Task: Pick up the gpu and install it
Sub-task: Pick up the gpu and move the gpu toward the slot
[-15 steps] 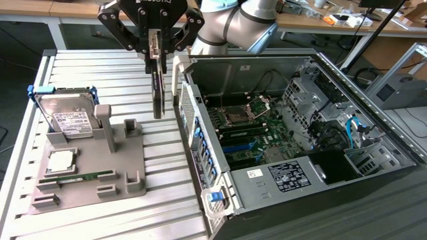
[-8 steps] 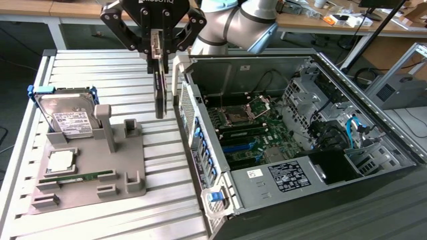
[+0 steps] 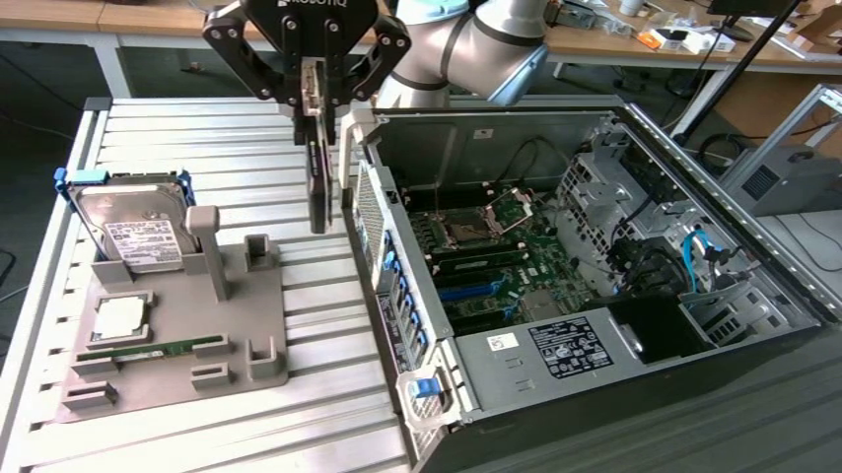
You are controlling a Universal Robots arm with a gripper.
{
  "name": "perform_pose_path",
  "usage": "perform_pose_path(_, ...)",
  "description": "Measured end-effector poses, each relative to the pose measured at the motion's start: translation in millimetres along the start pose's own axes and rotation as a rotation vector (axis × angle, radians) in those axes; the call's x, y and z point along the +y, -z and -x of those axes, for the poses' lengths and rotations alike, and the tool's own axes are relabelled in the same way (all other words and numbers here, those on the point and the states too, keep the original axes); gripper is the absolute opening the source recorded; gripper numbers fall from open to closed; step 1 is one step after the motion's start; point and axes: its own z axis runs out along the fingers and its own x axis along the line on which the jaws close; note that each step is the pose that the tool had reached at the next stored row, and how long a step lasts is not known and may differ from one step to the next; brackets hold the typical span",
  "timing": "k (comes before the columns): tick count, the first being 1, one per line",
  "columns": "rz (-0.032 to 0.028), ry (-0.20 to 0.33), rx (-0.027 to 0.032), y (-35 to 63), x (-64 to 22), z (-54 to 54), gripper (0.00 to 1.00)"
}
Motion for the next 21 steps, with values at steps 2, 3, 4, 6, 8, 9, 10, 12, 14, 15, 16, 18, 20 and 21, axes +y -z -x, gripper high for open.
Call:
perform_pose_path(2, 0.0, 0.0, 0.0, 0.0, 0.1, 0.7, 0.27)
perform_pose_path(3, 0.0, 0.0, 0.0, 0.0, 0.1, 1.1, 0.27)
perform_pose_path(4, 0.0, 0.0, 0.0, -0.1, 0.1, 1.4, 0.27)
perform_pose_path(6, 0.0, 0.0, -0.0001, -0.1, 0.1, 2.0, 0.27)
perform_pose_path(8, 0.0, 0.0, 0.0, -0.1, 0.2, 2.7, 0.27)
perform_pose_path(9, 0.0, 0.0, 0.0, -0.1, 0.2, 3.0, 0.27)
perform_pose_path(10, 0.0, 0.0, -0.0001, -0.2, 0.2, 3.3, 0.27)
perform_pose_path(12, 0.0, 0.0, 0.0, -0.2, 0.3, 4.0, 0.27)
perform_pose_path(14, 0.0, 0.0, 0.0, -0.3, 0.4, 5.0, 0.27)
perform_pose_path(15, 0.0, 0.0, 0.0, -0.4, 0.4, 5.5, 0.27)
perform_pose_path(16, 0.0, 0.0, 0.0, -0.4, 0.4, 5.8, 0.27)
perform_pose_path(18, 0.0, 0.0, 0.0, -0.6, 0.5, 7.0, 0.27)
perform_pose_path(20, 0.0, 0.0, 0.0, -0.6, 0.6, 7.9, 0.27)
perform_pose_path(21, 0.0, 0.0, 0.0, -0.7, 0.6, 8.2, 0.27)
